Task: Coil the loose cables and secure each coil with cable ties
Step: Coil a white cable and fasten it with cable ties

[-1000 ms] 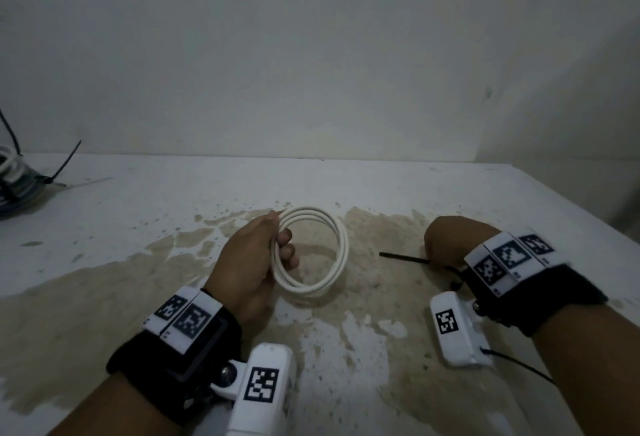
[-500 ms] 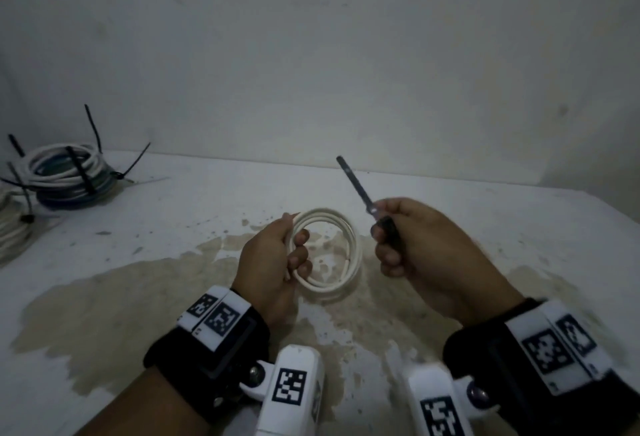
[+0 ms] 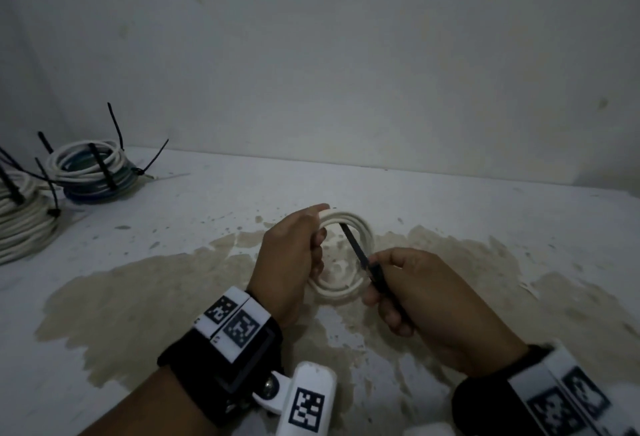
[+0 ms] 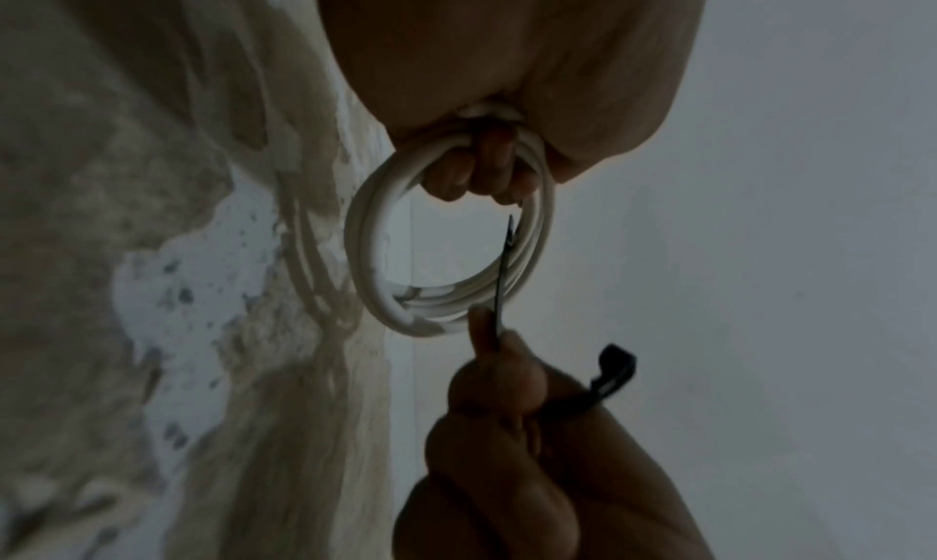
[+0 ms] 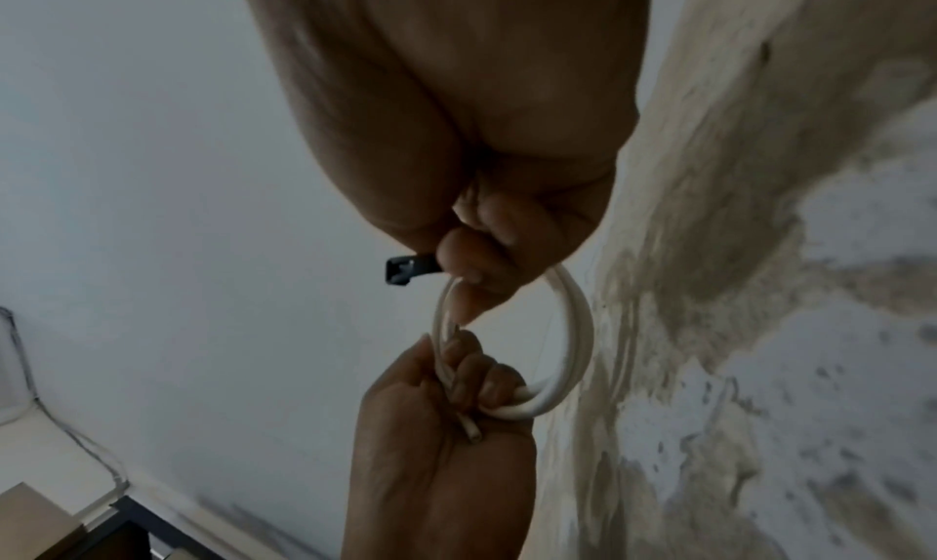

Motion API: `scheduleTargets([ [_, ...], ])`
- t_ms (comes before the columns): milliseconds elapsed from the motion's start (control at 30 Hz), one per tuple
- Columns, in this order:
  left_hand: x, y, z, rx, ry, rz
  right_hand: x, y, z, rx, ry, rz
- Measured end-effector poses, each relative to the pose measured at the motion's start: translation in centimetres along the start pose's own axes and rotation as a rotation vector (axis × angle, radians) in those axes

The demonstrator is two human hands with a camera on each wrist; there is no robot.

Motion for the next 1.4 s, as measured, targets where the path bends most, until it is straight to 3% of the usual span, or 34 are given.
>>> scheduleTargets([
  [367, -0.7, -0.9, 2.0, -0.128, -0.261, -0.141, 0.6, 0.6, 0.4, 0.215, -0.018, -0.046],
  [667, -0.7, -0.9, 1.9, -0.042, -0.185, -0.123, 0.2, -0.3, 0.7, 0.229, -0.043, -0.158],
  [800, -0.4, -0.6, 1.4, 0.086, -0.180, -0.106, -0.2, -0.7, 1.1, -0.019, -0.049, -0.260],
  [933, -0.6, 0.0, 1.6, 0.215, -0.162, -0.081, -0.6, -1.1, 1.2, -0.117, -0.005, -0.327],
  [1133, -0.9, 0.3, 1.8, 0.261, -0.167, -0.050, -1.0, -1.7, 0.4, -0.473, 0.168, -0.413],
  [1400, -1.0, 0.5, 1.5, 0.320, -0.129, -0.025, -1.1, -1.7, -0.4, -0.299, 0.229, -0.471],
])
Point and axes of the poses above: each hand's wrist, its own x-axis towards the middle knuckle, its own z-axis out of the palm, y = z × x, the point moved 4 cm from there along x, towards the middle knuckle, and after that the axes turned 15 degrees about -y, right-handed, at the moved point
